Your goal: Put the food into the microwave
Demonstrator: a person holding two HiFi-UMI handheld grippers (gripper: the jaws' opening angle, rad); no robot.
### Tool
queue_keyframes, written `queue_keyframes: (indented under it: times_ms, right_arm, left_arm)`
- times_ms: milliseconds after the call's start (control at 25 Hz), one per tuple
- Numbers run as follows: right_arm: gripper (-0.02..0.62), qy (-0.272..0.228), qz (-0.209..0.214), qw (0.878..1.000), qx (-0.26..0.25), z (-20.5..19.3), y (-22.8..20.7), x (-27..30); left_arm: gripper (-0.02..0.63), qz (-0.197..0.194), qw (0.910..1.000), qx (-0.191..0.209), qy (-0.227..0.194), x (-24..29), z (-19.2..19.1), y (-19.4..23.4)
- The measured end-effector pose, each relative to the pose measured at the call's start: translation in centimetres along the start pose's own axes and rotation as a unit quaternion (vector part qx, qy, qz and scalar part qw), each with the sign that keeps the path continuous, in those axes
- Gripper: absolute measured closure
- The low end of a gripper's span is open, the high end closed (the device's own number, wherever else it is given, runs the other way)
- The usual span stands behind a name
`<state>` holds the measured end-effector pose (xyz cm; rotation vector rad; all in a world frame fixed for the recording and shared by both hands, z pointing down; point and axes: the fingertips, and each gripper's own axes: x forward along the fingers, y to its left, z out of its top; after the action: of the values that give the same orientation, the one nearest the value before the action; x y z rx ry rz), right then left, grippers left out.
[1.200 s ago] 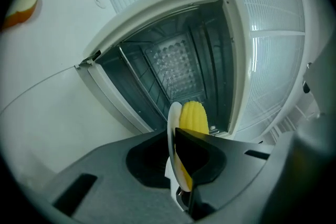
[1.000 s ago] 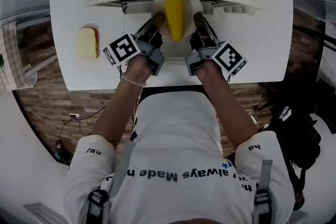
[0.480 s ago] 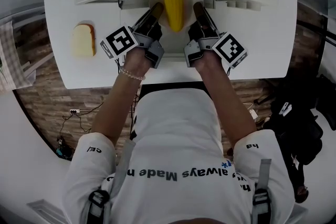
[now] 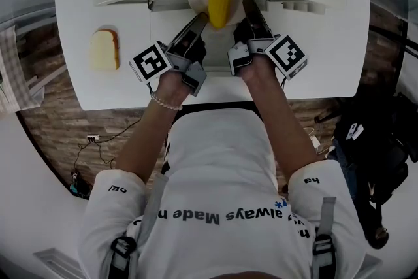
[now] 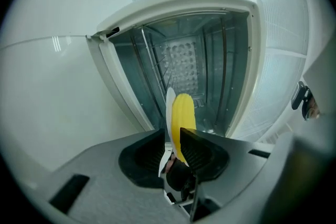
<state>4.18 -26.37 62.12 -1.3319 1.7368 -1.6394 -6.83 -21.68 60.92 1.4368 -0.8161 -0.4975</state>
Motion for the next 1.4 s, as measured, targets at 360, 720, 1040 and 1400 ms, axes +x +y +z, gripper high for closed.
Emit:
queue_keyframes:
  times_ms: [360, 720, 1040, 1400]
  right_arm:
    - [0.571, 0.007, -0.004, 1.0, -0.001, 0.3, -0.1, 0.8]
    - [0.491, 0.04, 0.002, 0.999, 0.003, -1.3, 0.7, -1.4]
    - [0.54, 0.078, 0.001, 0.996, 0.036, -4.4, 0.3, -2.5]
    - [0.571, 0.064, 0.0, 0.997, 0.051, -3.9, 0.4, -1.0]
  left_arm:
    - [0.584, -0.001, 0.9998, -0.019, -0.011, 0.4, 0.3, 0.1]
    - [0.589, -0.006, 0.9993, -0.03, -0.022, 1.2, 0.8, -0.1]
    - [0.588, -0.006, 0.9991, -0.033, -0.025, 1.8, 0.9, -0.2]
    - [0.588, -0.008, 0.9992, -0.025, -0.029, 2.7, 2.0, 0.1]
